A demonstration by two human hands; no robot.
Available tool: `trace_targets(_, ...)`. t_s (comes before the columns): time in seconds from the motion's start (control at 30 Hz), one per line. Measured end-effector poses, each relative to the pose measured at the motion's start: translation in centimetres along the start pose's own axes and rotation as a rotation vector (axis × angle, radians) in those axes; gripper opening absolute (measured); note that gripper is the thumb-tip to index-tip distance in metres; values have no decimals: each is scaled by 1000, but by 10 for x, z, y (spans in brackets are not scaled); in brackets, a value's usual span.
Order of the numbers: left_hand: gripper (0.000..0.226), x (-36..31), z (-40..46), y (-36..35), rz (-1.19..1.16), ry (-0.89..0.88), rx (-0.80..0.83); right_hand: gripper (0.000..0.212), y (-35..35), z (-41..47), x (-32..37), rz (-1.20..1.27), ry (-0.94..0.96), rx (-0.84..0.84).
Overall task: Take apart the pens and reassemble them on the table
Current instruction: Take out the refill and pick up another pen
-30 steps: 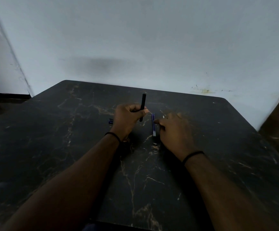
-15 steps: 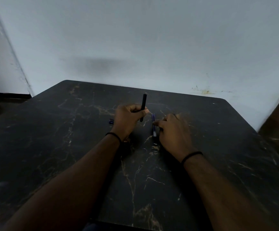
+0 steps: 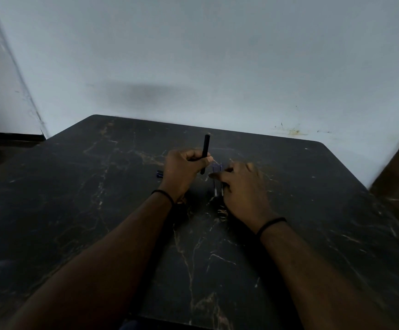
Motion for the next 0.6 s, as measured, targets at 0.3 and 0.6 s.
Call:
trace_targets(0.3, 4, 5, 4, 0, 11, 2, -6, 28, -6, 2, 5, -83, -32, 35)
trace_targets(0.6, 4, 6, 7, 2, 5, -4, -28, 30, -4, 7, 31, -55, 47, -18)
Point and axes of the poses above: each hand's wrist, its own z-axis towards the middle knuckle, its own y-axis out of the back of the hand, x = y × z, the point moved 7 cm from there along z, towards the middle knuckle, and after that the axes turned 8 degrees about y, right-handed, at the moved point
